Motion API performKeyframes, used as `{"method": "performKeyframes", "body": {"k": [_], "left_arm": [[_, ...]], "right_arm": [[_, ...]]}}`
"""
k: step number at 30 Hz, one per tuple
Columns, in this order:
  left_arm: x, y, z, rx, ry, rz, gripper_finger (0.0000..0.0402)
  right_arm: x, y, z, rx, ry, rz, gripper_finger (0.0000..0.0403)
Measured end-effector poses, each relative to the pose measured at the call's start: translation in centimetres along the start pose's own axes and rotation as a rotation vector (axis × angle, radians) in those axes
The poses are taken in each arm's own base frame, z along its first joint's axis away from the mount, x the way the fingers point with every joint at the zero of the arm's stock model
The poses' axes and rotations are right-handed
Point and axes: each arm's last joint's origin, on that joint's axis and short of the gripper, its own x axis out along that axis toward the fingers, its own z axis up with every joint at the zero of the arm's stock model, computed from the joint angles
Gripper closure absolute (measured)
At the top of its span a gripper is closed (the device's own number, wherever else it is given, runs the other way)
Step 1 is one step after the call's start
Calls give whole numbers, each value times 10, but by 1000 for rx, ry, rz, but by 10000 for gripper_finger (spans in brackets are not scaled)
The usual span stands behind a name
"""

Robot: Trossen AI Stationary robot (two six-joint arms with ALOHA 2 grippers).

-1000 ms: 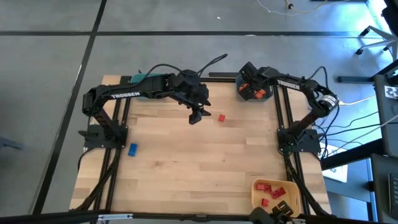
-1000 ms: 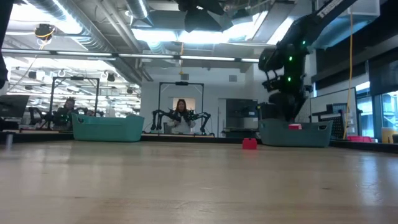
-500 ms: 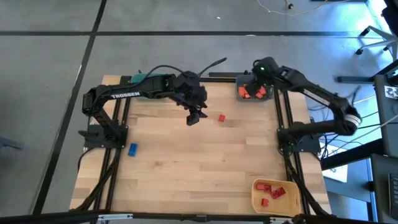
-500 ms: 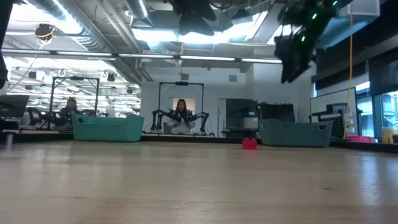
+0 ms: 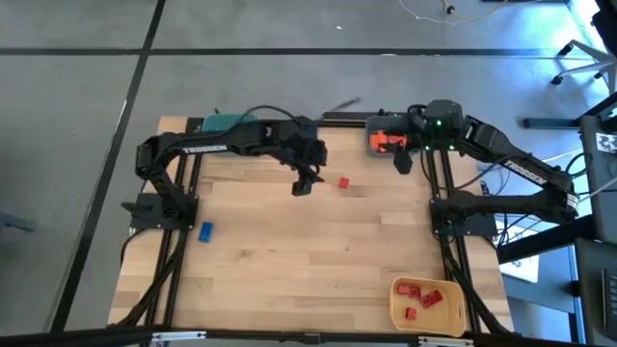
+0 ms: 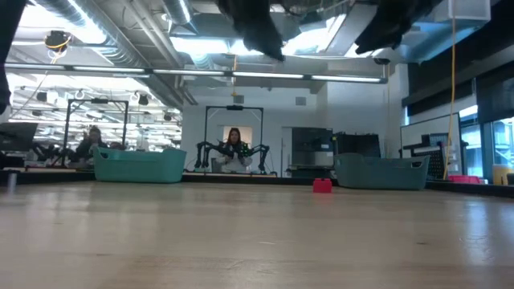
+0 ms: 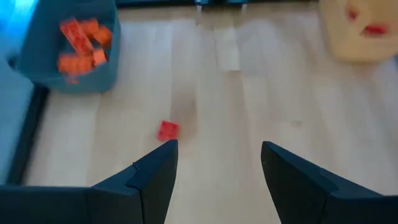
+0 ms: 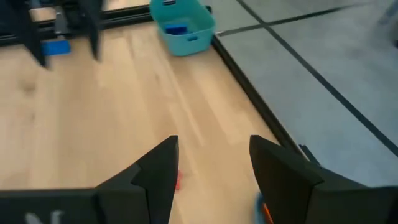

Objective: Sort & place blocks by color
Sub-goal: Put the red game piece into the yellow bin

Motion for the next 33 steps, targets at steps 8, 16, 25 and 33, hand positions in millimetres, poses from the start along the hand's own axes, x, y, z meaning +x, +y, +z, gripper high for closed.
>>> {"method": "performKeyframes", "body": {"k": [8, 16, 25, 33], "left_arm": [[65, 12, -14, 220, 79, 62, 181], [123, 20, -24, 319, 22, 75, 183], [172, 26, -43, 353, 5, 99, 182], [198, 32, -64, 337, 92, 159, 181]], "right_arm": [[-4, 23, 1, -68, -24, 134, 203], [-27, 38, 2, -117, -115, 216, 203], [-55, 46, 4, -154, -260, 272, 203], [-65, 50, 2, -171, -293, 306, 203]]}}
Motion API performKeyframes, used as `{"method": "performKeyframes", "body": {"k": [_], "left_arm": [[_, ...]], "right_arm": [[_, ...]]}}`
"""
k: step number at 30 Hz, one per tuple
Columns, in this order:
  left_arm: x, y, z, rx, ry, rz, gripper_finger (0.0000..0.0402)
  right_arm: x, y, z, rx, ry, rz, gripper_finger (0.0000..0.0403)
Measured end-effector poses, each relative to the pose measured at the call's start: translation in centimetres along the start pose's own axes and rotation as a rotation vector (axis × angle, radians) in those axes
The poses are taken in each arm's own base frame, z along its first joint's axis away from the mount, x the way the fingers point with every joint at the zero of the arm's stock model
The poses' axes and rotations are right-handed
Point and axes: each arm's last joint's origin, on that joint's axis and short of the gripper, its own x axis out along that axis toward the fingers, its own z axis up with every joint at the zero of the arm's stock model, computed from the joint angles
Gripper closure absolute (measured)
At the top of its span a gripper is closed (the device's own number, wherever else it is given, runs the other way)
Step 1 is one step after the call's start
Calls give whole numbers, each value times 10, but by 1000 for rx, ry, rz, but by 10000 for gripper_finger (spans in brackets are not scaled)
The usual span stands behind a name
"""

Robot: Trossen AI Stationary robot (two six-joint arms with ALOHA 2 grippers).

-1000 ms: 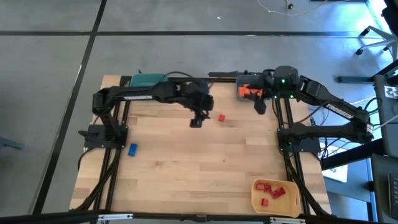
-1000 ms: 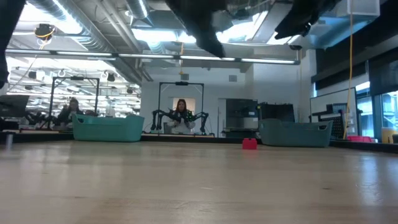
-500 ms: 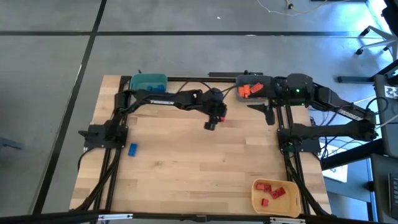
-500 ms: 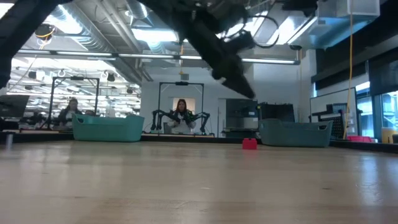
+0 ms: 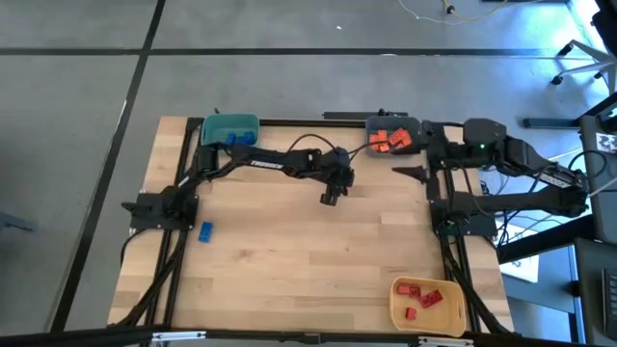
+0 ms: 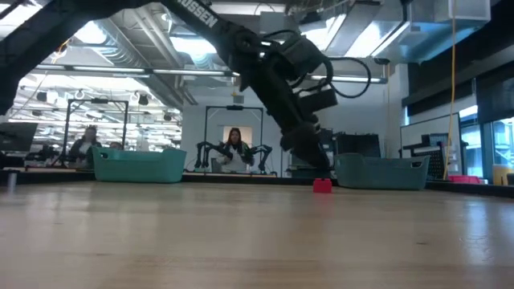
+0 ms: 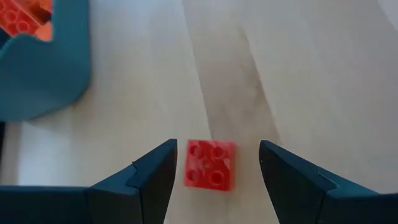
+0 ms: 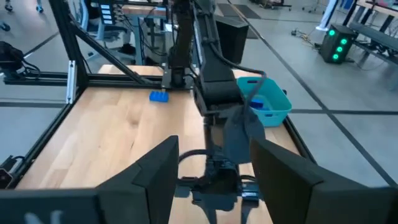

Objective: Sort & place blocks by color
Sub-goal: Put the red game piece into the yellow bin

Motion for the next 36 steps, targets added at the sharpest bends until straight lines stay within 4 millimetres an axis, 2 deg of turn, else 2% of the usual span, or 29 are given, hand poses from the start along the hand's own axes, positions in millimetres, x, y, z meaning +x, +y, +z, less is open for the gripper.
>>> {"method": "performKeyframes", "body": {"k": [12, 19, 31, 36], "left_arm": [[12, 10, -14, -24, 20, 5, 181], [16, 14, -21, -39, 0, -48, 182], [36, 8, -35, -70, 9, -93, 182], [36, 5, -34, -109, 10, -110, 182]], "right_arm": [[0, 5, 1, -11, -3, 38, 203], [1, 6, 1, -12, -3, 43, 203], [1, 6, 0, -9, -2, 43, 203], [1, 6, 0, -7, -2, 43, 203]]}}
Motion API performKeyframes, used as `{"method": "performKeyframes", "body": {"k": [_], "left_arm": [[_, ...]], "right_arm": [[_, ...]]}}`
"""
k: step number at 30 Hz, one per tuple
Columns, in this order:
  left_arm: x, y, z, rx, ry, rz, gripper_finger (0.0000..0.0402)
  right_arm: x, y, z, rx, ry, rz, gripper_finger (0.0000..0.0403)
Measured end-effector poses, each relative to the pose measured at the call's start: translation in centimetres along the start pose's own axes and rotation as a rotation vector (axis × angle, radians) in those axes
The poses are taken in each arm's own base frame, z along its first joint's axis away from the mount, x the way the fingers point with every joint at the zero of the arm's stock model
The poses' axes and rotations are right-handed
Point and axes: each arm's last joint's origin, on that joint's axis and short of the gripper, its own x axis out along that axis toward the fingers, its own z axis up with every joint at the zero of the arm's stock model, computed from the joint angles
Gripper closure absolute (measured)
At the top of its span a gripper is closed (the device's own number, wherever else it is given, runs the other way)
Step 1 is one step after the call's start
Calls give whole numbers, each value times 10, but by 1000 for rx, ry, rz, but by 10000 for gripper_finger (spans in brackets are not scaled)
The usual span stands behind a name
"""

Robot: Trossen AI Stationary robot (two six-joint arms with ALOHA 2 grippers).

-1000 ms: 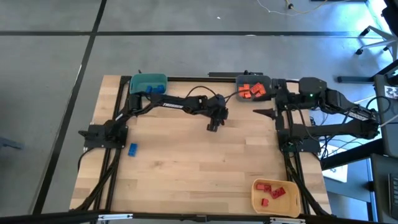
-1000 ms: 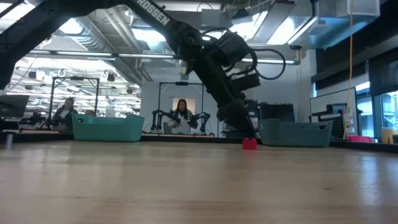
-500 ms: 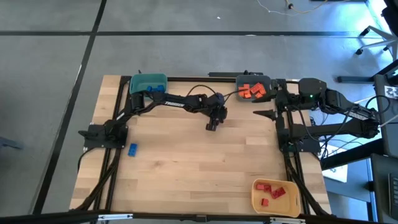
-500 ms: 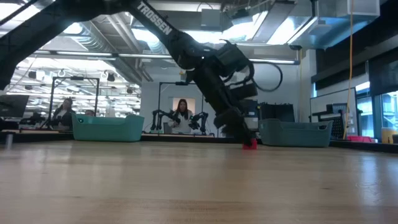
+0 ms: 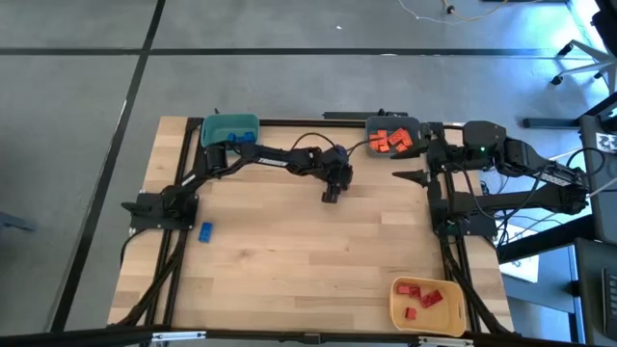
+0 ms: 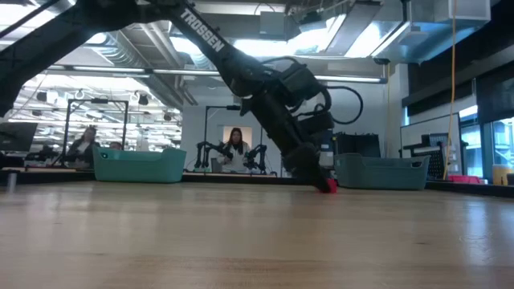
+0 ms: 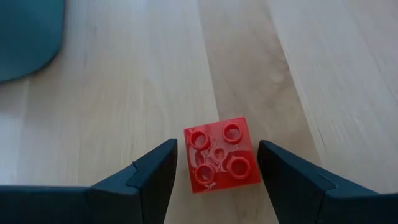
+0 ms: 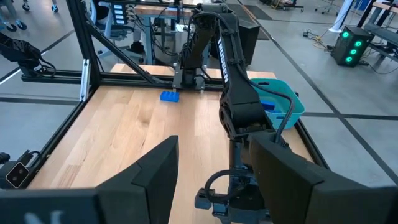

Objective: Sort & place blocks by color
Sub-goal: Put the red game piece into the yellow bin

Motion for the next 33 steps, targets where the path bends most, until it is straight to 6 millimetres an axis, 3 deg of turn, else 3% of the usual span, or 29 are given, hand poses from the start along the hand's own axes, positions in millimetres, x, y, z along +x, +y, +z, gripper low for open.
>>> {"method": "performKeyframes", "body": {"k": [6, 13, 20, 25, 33], "left_arm": [[0, 0, -1, -41, 27, 38, 197], [1, -2, -1, -137, 34, 40, 270], [-1, -2, 0, -286, 22, 26, 273], [-21, 2, 13, -385, -52, -112, 273], [-89, 14, 51, -450, -223, -268, 273]], "right_arm": [[0, 0, 0, 0, 0, 0, 203], [0, 0, 0, 0, 0, -1, 203], [0, 0, -1, 1, 6, 0, 203], [0, 0, -5, -15, 52, 5, 203], [0, 2, -14, -200, 148, 34, 203]]}}
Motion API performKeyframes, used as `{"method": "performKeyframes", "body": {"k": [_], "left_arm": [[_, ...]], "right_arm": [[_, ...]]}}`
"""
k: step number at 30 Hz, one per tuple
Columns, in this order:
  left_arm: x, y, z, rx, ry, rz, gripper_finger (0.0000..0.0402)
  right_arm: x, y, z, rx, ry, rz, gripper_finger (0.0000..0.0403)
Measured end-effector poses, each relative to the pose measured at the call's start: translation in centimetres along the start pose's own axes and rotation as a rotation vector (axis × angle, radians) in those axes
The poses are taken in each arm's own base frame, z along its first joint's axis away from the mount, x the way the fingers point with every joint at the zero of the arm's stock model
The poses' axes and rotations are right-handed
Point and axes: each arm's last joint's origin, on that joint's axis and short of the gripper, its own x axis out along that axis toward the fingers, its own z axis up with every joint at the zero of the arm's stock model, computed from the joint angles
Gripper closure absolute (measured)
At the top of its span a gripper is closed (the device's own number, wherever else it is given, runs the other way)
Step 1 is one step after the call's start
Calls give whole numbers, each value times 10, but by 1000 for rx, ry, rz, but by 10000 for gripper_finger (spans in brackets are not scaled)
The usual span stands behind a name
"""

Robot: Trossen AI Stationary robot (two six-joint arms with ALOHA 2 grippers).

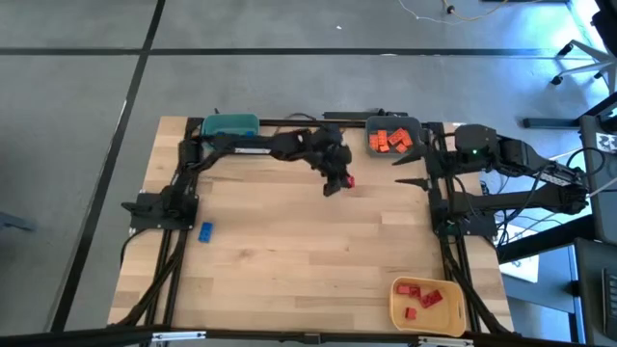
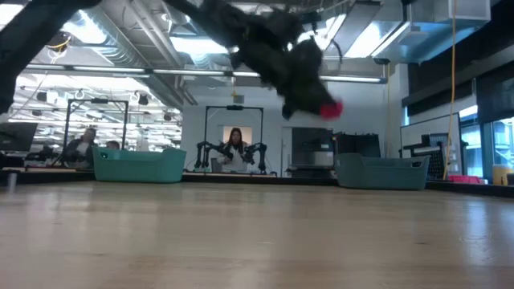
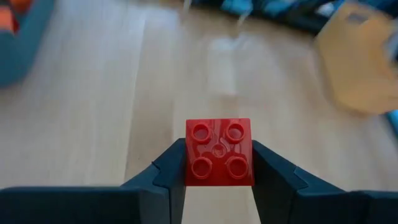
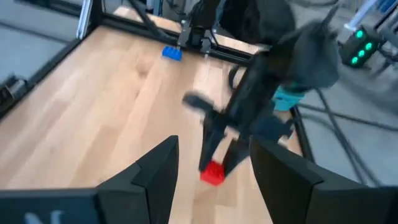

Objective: Sort & place blocks by color
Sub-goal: Put the red game piece into the yellow bin

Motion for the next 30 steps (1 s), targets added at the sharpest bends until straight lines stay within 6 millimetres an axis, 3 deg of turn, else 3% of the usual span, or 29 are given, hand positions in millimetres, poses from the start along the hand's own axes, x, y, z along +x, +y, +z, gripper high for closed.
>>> {"method": "performKeyframes", "body": {"k": [5, 11, 16, 21, 30], "left_arm": [[-46, -18, 33, -8, -123, -96, 273], [-77, -33, 58, -84, -245, -278, 273], [-79, -40, 65, -137, -283, -358, 273], [-75, -51, 64, -129, -276, -381, 273], [-70, -62, 64, -112, -274, -404, 273]], "right_arm": [[2, 0, 0, -125, 10, 3, 203], [21, -2, 1, -262, 57, 36, 203], [45, -1, 9, -427, 24, 64, 203], [61, -3, 17, -449, 10, -6, 203], [75, -3, 17, -446, 21, 25, 203]]}}
